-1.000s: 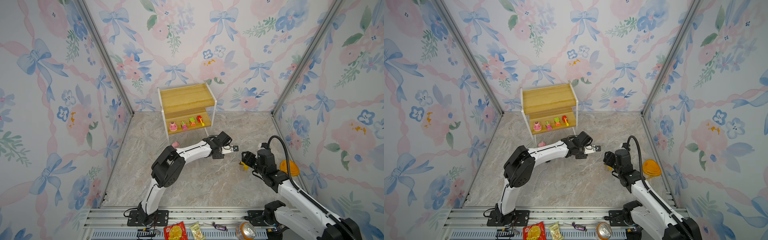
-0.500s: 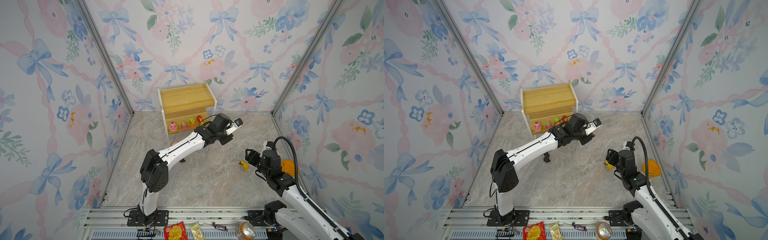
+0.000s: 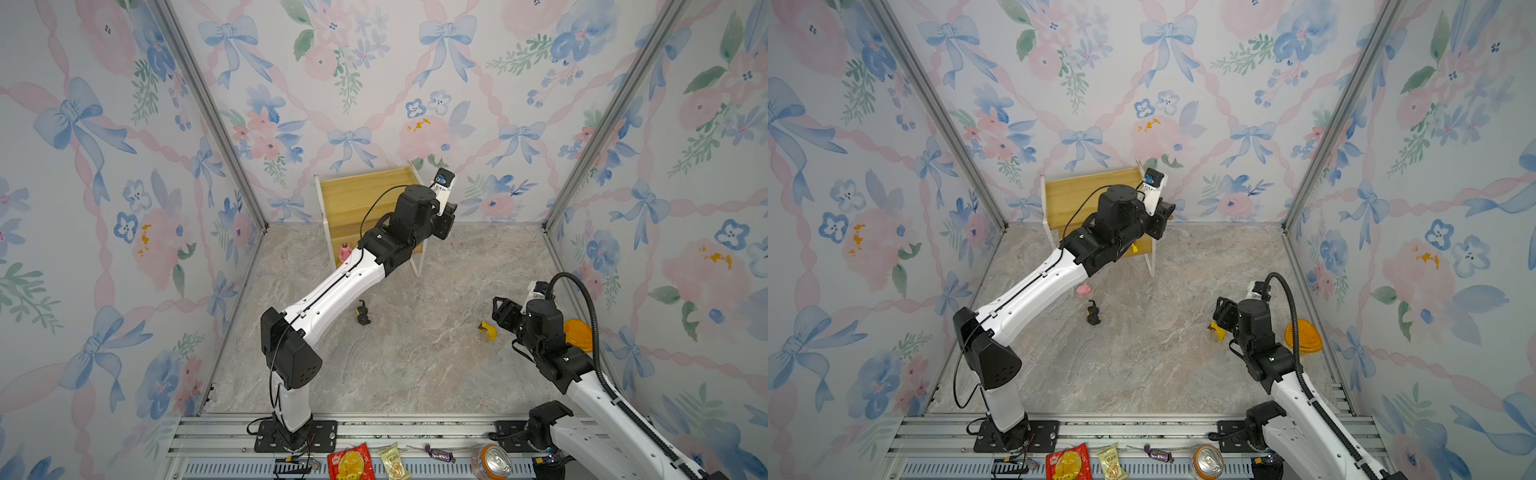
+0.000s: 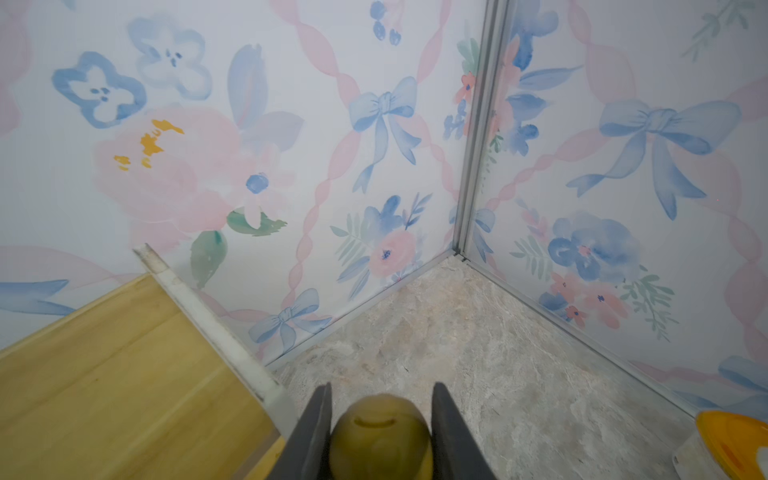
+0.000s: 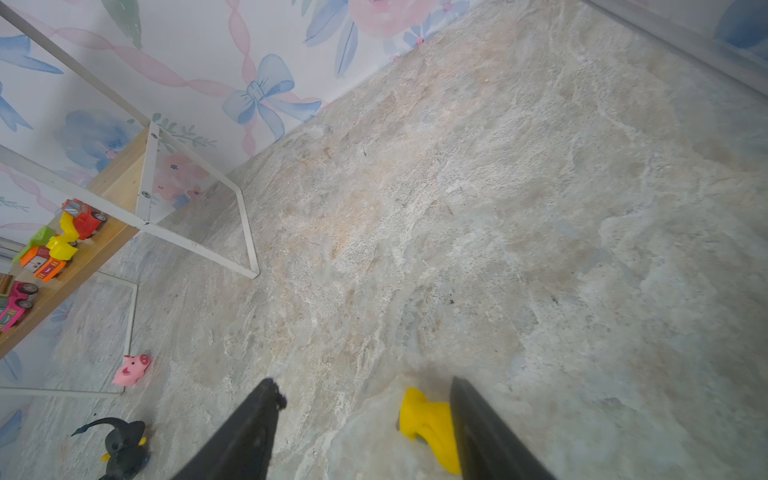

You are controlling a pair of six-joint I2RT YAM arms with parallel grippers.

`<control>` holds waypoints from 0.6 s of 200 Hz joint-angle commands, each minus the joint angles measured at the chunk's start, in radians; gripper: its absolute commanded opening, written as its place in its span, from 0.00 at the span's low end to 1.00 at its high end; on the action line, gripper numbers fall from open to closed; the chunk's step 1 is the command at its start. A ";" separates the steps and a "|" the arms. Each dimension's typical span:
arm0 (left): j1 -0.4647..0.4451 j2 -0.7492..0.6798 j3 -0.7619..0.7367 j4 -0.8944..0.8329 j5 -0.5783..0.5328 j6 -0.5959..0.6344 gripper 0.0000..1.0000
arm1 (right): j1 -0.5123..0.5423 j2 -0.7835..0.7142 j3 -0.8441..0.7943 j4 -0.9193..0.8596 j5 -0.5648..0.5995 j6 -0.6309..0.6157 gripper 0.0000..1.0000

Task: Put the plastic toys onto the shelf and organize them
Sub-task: 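Lift the blonde doll with the left gripper up to the top shelf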

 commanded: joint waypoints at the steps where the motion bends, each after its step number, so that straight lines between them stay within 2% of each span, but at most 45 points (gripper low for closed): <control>1: 0.029 -0.039 0.021 0.063 -0.114 -0.098 0.24 | 0.030 -0.012 0.032 -0.029 0.039 -0.021 0.68; 56: 0.056 -0.091 -0.115 0.258 -0.337 -0.130 0.24 | 0.094 0.011 0.048 -0.017 0.090 -0.029 0.68; 79: 0.058 -0.084 -0.143 0.325 -0.430 -0.138 0.20 | 0.119 0.020 0.053 -0.008 0.106 -0.044 0.67; 120: 0.057 -0.054 -0.171 0.425 -0.523 -0.122 0.22 | 0.151 0.029 0.052 0.013 0.128 -0.072 0.68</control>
